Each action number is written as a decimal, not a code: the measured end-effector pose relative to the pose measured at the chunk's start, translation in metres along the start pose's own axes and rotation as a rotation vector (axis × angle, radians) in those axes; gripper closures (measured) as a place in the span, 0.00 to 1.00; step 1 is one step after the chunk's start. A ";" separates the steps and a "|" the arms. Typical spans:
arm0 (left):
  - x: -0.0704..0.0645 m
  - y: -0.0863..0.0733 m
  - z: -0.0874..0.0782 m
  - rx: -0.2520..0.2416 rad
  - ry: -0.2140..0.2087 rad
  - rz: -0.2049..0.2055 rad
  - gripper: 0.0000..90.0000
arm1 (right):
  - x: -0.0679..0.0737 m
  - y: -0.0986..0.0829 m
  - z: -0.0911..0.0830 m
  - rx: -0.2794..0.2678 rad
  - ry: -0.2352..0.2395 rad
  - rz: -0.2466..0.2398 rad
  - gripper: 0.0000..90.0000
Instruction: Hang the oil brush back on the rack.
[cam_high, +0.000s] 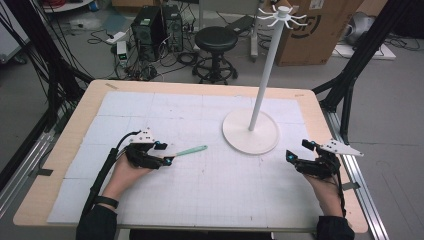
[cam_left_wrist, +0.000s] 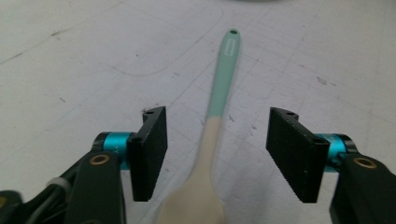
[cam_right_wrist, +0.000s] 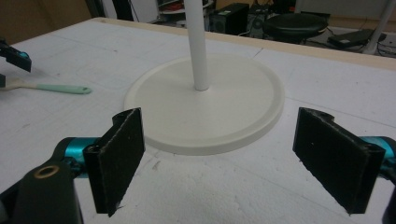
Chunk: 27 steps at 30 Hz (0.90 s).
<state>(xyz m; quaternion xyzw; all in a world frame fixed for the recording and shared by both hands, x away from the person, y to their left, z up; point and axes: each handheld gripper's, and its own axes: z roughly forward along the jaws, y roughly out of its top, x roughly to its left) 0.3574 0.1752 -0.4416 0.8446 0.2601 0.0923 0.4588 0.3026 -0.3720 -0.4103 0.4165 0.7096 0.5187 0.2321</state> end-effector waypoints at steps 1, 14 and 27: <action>0.000 0.000 0.000 0.007 0.002 0.005 0.47 | 0.000 0.000 0.000 0.000 0.000 0.000 0.18; -0.003 0.004 0.006 0.068 0.016 0.036 0.68 | 0.000 0.000 0.000 -0.002 0.001 -0.003 0.18; -0.002 0.005 0.013 0.109 0.028 0.045 0.79 | -0.001 0.000 0.000 -0.003 0.002 0.000 0.18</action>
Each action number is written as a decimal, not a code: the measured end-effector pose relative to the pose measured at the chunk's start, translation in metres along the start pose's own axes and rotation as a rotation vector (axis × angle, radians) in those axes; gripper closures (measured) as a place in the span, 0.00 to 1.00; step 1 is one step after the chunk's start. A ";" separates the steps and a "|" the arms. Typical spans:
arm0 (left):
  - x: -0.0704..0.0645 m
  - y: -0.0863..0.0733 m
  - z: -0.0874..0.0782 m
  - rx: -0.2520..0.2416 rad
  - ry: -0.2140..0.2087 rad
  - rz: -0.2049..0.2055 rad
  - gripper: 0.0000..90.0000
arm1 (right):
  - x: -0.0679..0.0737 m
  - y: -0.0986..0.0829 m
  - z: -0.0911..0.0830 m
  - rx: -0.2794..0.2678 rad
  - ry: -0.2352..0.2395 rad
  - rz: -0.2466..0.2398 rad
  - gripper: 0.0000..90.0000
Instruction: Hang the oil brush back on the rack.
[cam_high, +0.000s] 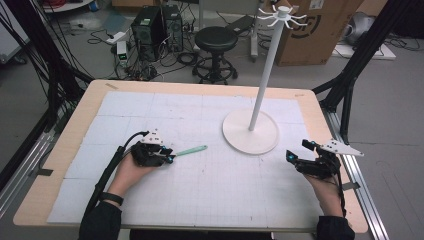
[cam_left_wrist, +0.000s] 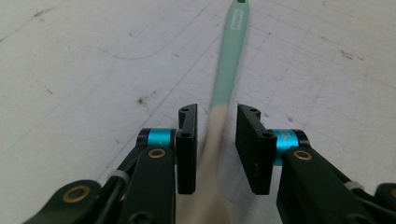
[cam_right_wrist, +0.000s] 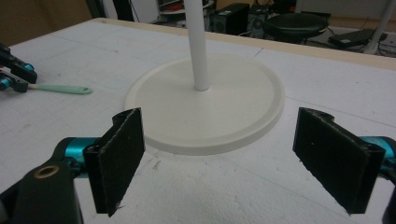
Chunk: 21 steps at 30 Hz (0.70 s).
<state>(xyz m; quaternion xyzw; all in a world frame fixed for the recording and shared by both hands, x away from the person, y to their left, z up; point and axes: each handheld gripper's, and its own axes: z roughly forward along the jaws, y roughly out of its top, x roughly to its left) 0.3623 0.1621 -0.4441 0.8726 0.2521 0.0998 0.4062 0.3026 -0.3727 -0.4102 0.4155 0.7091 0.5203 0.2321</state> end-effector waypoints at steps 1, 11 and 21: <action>0.001 0.000 0.000 -0.001 0.001 -0.002 0.80 | 0.000 0.000 0.000 0.001 0.000 0.002 0.18; 0.002 -0.001 0.000 -0.002 0.001 0.000 0.89 | 0.000 0.000 0.000 0.004 0.000 -0.001 0.18; 0.000 0.000 0.000 -0.005 0.002 0.015 0.92 | 0.001 0.000 0.000 0.004 0.001 0.000 0.18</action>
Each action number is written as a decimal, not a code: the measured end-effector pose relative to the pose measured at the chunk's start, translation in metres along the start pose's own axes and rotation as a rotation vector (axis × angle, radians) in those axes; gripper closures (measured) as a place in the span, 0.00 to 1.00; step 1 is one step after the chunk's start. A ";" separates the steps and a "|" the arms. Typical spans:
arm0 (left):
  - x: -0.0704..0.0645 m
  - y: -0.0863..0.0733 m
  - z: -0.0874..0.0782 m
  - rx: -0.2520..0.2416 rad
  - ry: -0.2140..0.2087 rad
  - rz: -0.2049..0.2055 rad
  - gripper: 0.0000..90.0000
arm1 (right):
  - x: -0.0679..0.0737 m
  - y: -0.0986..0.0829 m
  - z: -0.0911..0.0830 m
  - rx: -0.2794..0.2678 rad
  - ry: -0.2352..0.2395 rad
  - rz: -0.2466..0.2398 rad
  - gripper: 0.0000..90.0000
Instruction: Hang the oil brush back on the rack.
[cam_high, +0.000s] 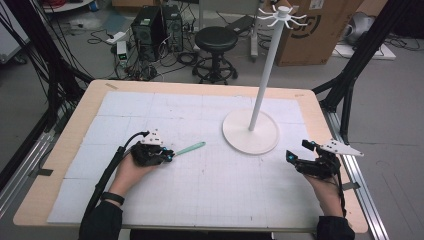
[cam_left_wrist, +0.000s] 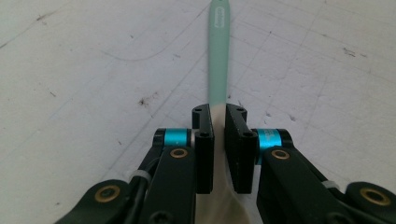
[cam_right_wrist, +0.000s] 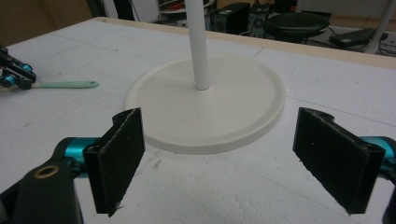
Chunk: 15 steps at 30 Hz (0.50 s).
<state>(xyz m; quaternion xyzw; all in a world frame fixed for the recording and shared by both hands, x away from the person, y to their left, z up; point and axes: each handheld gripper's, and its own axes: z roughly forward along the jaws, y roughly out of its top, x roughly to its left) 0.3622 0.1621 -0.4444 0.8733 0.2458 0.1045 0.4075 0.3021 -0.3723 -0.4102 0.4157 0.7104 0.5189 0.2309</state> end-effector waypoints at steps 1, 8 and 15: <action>0.000 0.000 0.000 0.001 0.001 -0.002 0.92 | 0.000 0.000 0.000 -0.001 0.000 0.001 0.18; 0.001 0.000 -0.002 0.000 -0.004 -0.005 0.92 | 0.000 0.000 0.000 -0.003 0.000 0.001 0.18; 0.003 0.003 -0.011 -0.059 -0.015 -0.026 0.92 | 0.000 0.000 -0.001 -0.001 -0.002 0.001 0.18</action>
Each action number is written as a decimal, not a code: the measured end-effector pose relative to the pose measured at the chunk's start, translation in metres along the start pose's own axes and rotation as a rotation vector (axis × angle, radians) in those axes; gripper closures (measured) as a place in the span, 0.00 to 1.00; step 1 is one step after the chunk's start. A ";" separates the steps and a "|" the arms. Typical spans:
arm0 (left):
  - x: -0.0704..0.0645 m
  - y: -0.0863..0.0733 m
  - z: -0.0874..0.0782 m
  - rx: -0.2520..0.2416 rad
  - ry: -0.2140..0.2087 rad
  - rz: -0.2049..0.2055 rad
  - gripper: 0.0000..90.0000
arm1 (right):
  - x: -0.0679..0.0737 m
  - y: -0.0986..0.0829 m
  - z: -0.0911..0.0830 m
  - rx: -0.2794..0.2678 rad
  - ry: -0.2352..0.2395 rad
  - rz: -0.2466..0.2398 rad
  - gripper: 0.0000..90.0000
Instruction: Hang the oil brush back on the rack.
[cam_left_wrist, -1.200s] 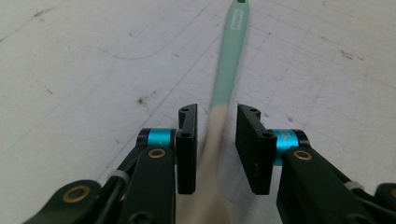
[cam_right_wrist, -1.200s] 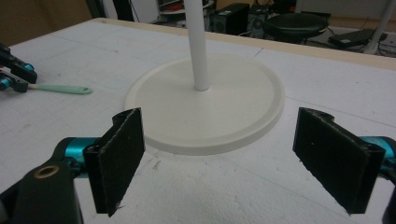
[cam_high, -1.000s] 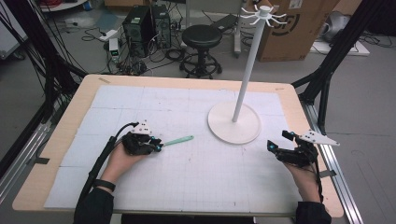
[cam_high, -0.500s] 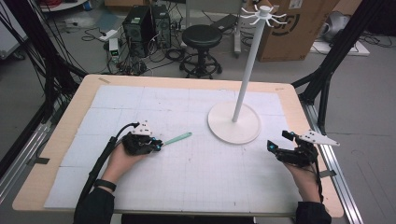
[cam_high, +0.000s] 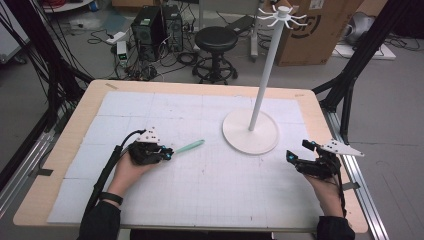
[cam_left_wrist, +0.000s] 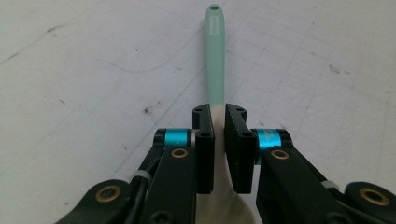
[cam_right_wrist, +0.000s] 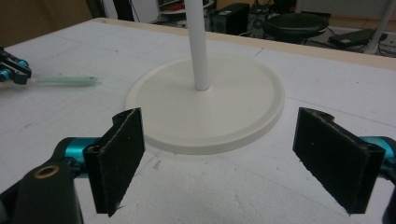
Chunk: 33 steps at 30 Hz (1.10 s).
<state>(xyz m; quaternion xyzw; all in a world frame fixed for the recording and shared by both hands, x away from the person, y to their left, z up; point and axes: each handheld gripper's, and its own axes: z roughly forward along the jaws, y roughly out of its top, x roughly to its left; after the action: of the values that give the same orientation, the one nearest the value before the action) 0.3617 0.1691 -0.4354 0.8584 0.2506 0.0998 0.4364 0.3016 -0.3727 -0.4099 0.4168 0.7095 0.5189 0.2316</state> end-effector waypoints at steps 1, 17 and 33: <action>0.000 0.000 0.000 0.000 0.000 0.000 0.92 | 0.000 0.000 0.000 0.000 0.000 0.001 0.18; -0.003 0.029 -0.014 -0.115 -0.022 -0.019 0.92 | 0.000 0.000 0.001 0.003 0.002 0.002 0.18; -0.010 0.076 -0.026 -0.222 -0.058 -0.005 0.92 | 0.000 0.000 0.001 0.005 0.003 0.001 0.18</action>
<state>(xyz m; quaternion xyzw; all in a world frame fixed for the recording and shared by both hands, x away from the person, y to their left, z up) 0.3691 0.1441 -0.3587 0.8065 0.2275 0.1012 0.5361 0.3021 -0.3724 -0.4103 0.4168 0.7109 0.5179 0.2295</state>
